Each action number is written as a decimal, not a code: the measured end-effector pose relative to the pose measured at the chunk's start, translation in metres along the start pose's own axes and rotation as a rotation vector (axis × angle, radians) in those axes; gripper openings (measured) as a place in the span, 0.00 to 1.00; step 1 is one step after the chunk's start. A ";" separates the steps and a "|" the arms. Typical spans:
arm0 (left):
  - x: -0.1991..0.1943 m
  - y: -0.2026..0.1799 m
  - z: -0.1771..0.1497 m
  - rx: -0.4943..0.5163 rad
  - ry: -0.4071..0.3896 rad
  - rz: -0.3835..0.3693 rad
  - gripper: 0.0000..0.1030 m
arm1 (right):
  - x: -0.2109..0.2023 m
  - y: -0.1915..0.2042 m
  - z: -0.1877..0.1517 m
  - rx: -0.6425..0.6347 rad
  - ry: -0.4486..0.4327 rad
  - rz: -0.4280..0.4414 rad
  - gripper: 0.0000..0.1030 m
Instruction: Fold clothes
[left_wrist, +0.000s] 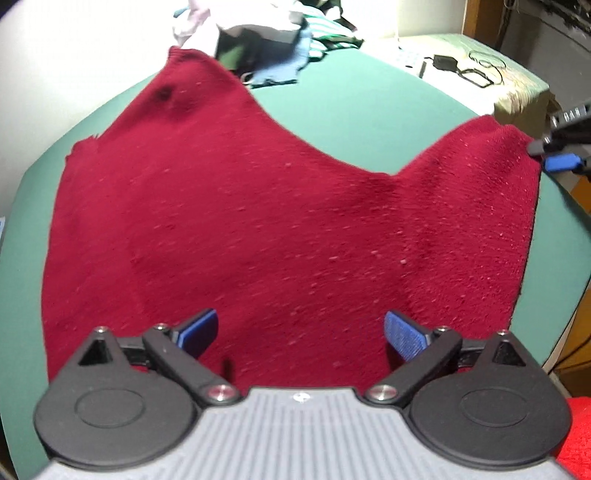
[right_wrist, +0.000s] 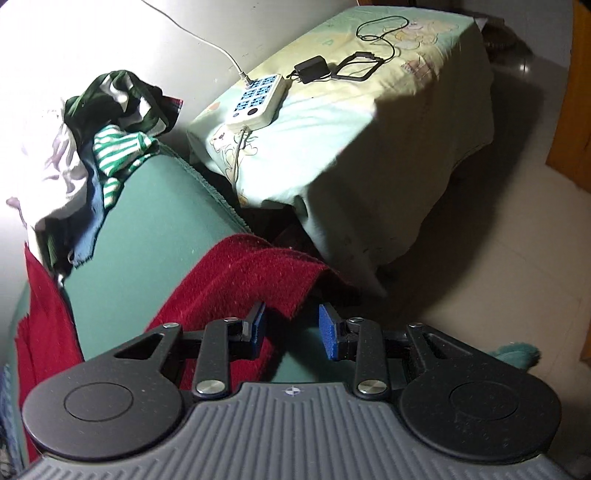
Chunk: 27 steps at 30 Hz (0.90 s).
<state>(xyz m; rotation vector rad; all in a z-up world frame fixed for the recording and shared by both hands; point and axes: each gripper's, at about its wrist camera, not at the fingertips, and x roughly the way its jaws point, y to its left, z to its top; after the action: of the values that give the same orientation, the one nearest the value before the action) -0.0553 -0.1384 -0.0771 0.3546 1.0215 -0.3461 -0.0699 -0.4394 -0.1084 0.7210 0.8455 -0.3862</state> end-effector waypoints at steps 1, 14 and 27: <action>0.002 -0.003 0.002 0.000 0.004 0.000 0.95 | 0.003 0.000 0.002 0.004 0.001 0.011 0.33; 0.016 -0.010 0.017 -0.058 0.041 0.041 0.97 | -0.007 0.027 0.007 -0.286 -0.171 0.011 0.07; -0.014 0.063 0.018 -0.241 -0.029 0.124 0.97 | -0.056 0.140 -0.082 -0.968 -0.350 0.275 0.07</action>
<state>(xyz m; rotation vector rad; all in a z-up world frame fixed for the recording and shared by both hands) -0.0205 -0.0890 -0.0483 0.1933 0.9956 -0.1140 -0.0681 -0.2812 -0.0421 -0.1396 0.4945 0.1603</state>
